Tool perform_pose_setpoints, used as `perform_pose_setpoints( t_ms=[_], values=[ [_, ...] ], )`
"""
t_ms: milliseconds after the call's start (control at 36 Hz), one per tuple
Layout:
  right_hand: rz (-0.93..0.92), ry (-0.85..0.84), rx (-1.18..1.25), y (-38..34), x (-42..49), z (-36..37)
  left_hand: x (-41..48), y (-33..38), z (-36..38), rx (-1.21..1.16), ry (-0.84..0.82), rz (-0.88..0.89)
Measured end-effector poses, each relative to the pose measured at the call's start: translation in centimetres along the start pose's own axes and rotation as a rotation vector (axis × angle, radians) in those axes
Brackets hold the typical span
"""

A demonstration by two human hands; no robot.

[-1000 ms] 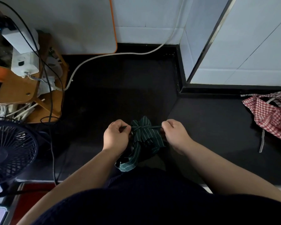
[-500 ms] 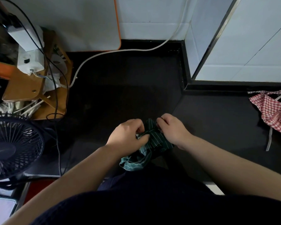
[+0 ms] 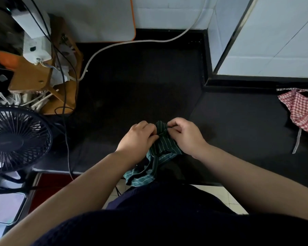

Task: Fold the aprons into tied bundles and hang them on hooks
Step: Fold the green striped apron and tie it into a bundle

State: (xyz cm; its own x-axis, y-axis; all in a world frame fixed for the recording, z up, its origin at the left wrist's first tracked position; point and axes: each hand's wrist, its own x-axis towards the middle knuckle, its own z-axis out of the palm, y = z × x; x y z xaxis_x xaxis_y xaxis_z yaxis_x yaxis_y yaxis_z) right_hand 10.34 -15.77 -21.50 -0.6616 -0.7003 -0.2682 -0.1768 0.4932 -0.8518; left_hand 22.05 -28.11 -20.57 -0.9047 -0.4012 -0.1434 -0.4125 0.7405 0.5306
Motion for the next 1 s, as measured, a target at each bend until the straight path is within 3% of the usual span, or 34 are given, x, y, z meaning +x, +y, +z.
perform_pose_setpoints(
  t_ms=[167,417,639,750,833,1000],
  values=[
    [-0.04,0.092,-0.002,0.6,-0.6,0.6,-0.9,-0.4,0.1,-0.022,0.0,-0.035],
    [-0.249,0.047,-0.078,0.0,-1.5,1.4,-1.5,-1.6,0.0,-0.085,0.027,-0.099],
    [-0.219,0.022,-0.174,-0.2,-1.3,1.2,-1.0,-1.2,0.1,-0.075,0.018,-0.038],
    [-0.35,0.062,-0.335,0.1,-1.1,1.4,-1.0,-1.2,0.3,-0.066,0.024,-0.011],
    [-0.465,0.001,-0.435,0.5,-1.3,1.7,-1.1,-1.4,0.4,-0.069,0.02,0.003],
    [-0.381,-0.255,-0.908,-0.2,-1.4,1.2,-1.3,-1.9,0.6,-0.098,-0.011,-0.003]
  ],
)
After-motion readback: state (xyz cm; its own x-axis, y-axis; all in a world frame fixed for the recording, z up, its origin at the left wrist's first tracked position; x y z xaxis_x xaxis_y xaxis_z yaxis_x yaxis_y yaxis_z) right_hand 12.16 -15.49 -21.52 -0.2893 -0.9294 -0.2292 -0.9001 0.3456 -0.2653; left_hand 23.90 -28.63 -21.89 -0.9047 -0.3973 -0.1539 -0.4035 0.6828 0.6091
